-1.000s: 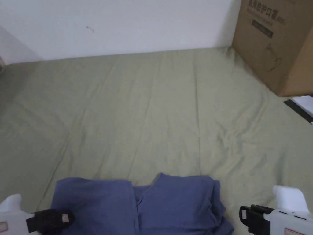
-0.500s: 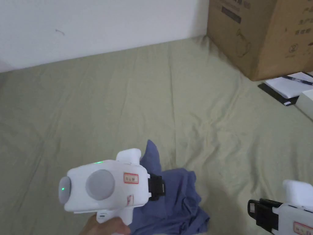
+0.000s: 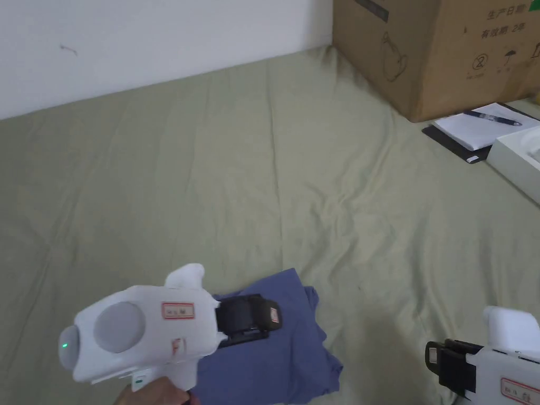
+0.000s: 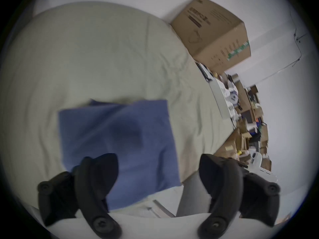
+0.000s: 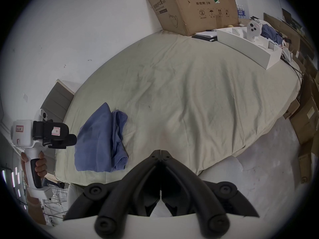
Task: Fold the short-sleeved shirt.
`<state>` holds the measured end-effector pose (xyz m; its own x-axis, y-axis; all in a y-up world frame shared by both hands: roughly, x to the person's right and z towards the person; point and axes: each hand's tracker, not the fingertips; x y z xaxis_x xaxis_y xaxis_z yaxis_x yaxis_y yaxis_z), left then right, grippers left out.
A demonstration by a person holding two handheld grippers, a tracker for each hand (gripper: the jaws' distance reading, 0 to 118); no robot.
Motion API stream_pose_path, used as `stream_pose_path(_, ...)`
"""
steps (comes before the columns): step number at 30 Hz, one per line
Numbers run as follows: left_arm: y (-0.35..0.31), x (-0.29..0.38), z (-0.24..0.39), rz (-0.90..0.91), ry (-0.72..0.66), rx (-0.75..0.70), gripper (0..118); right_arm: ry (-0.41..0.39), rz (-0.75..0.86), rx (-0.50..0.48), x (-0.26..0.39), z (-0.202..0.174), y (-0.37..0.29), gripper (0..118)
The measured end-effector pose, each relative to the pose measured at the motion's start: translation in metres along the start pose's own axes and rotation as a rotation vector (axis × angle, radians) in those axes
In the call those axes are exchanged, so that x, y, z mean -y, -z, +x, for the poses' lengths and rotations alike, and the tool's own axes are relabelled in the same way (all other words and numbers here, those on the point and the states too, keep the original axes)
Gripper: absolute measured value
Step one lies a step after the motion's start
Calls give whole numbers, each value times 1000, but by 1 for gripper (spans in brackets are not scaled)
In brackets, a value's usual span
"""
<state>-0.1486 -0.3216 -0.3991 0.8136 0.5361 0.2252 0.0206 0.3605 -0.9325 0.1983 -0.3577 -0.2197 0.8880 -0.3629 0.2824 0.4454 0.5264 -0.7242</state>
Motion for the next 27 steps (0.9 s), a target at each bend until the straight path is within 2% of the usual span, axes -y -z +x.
stream_pose_path(1,-4,0,-8,31,-18,3,70,-3,0,-4,-1,-1,1,0)
stream_pose_path(3,-1,1,-20,16,-63,-9,13,-7,-2,-11,-3,-4,4,0)
stream_pose_path(6,20,11,-24,-1,-52,23,10,-20,-9,-14,-4,-8,8,0)
stream_pose_path(10,67,26,-5,-110,-56,170,10,-24,-16,-15,-4,-10,9,0)
stream_pose_path(12,88,33,10,-159,-50,167,10,-23,-21,-8,-3,-10,9,0)
stream_pose_path(15,122,41,33,-231,43,39,10,-23,-29,2,-1,-7,8,0)
stream_pose_path(16,129,45,40,-232,76,67,10,-25,-33,5,-1,-6,7,0)
stream_pose_path(18,128,46,50,-246,42,92,10,-32,-38,16,0,-7,6,0)
stream_pose_path(20,120,45,54,-221,112,135,10,-42,-42,12,0,-9,4,0)
stream_pose_path(22,109,42,50,-227,83,149,10,-58,-43,9,-4,-14,5,0)
stream_pose_path(26,56,37,20,-98,16,231,10,-125,-43,-10,-15,-36,12,0)
stream_pose_path(27,41,36,11,-69,1,237,15,-149,-44,-28,-17,-45,16,0)
